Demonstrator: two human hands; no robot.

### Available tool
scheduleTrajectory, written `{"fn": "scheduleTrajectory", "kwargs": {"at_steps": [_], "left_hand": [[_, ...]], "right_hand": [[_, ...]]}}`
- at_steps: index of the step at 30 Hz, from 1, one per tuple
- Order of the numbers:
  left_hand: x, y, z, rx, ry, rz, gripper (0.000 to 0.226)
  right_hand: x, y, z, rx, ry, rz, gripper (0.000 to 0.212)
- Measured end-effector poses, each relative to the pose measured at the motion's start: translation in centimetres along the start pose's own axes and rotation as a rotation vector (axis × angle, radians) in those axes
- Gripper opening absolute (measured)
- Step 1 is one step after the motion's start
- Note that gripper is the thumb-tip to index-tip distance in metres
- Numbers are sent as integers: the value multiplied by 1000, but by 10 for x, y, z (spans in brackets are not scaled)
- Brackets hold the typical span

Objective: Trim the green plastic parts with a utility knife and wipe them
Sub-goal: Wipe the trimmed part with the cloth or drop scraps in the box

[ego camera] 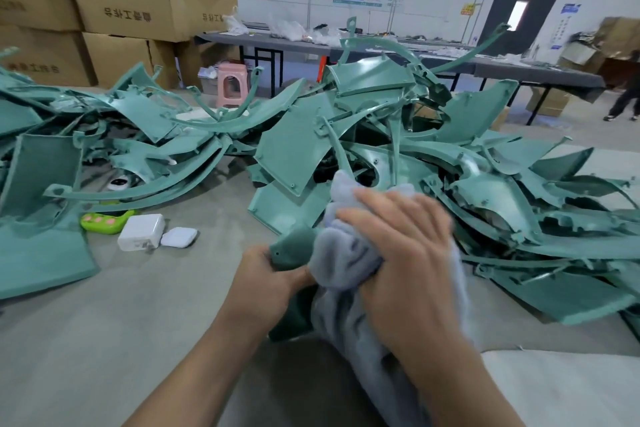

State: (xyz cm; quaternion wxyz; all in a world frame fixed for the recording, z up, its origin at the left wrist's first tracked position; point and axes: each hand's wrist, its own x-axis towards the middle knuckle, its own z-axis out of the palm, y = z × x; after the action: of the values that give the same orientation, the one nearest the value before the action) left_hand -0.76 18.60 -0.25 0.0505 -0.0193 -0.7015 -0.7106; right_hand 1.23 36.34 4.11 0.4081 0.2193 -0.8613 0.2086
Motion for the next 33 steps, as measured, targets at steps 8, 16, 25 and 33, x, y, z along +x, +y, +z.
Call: {"fn": "scheduleTrajectory", "kwargs": {"at_steps": [8, 16, 25, 33], "left_hand": [[-1, -4, 2, 46, -1, 121, 11], [-5, -4, 0, 280, 51, 171, 5], [-8, -5, -3, 380, 64, 269, 12], [2, -11, -5, 350, 55, 175, 19]], "right_hand": [[-4, -7, -4, 283, -187, 165, 36], [14, 11, -17, 345, 74, 326, 43], [61, 12, -12, 78, -308, 304, 18], [-13, 5, -27, 217, -397, 470, 11]]}}
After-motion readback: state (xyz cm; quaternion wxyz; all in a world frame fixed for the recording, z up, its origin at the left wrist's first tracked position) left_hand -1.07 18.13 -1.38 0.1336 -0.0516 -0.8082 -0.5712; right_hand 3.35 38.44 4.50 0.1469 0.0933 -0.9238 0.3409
